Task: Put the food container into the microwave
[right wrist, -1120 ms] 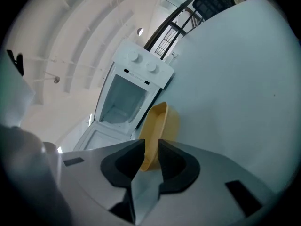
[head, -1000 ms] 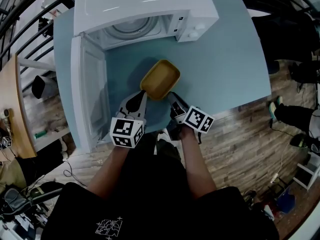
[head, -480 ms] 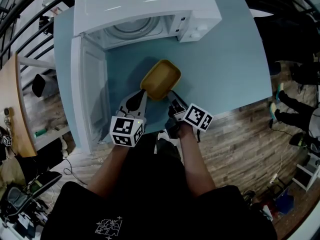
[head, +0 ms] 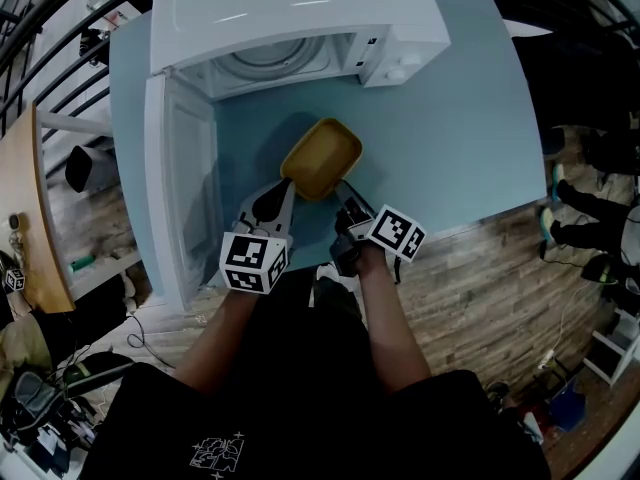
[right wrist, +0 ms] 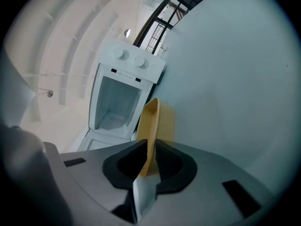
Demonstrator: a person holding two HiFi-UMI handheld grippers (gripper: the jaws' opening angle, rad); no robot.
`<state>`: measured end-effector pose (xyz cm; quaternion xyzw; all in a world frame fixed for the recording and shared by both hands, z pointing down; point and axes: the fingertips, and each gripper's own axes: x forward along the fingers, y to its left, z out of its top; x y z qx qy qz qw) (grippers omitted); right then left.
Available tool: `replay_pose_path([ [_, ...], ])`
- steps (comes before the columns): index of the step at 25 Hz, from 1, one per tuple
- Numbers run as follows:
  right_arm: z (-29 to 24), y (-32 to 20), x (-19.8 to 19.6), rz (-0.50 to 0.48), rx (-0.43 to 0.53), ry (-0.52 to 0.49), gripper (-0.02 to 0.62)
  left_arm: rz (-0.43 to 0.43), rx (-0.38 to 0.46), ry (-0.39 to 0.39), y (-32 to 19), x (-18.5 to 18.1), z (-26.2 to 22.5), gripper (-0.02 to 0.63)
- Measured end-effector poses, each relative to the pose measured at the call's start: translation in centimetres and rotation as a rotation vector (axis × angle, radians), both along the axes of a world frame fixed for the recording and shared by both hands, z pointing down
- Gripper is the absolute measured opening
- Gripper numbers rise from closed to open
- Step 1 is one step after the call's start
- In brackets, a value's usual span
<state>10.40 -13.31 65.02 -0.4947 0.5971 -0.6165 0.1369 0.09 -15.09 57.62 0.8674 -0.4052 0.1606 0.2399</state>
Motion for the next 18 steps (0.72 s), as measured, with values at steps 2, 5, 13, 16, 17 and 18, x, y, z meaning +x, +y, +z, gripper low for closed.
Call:
replay_pose_path([
  [2,0.22,-0.08,-0.1,0.001,-0.007,-0.007,0.051,-0.005,-0.002,-0.003,-0.19,-0.26,0.14,0.008],
  [5,0.38,-0.26,-0.09,0.004,-0.011,-0.008,0.042,-0.013,-0.001,-0.004,-0.49,-0.51,0.11,0.008],
  [13,0.52,-0.68,-0.02,0.007,-0.02,-0.018,0.029,-0.018,0.0,-0.005,-0.87,-0.56,0.03,0.008],
  [16,0.4,-0.73,0.04,0.018,-0.023,-0.03,0.026,-0.021,0.002,-0.005,-0.93,-0.67,-0.1,0.008],
  [17,0.33,-0.73,0.09,0.022,-0.023,-0.035,0.025,-0.022,0.002,-0.006,-0.95,-0.69,-0.14,0.008],
  [18,0.26,-0.74,0.15,0.023,-0.022,-0.039,0.025,-0.023,0.004,-0.008,-0.98,-0.69,-0.18,0.008],
])
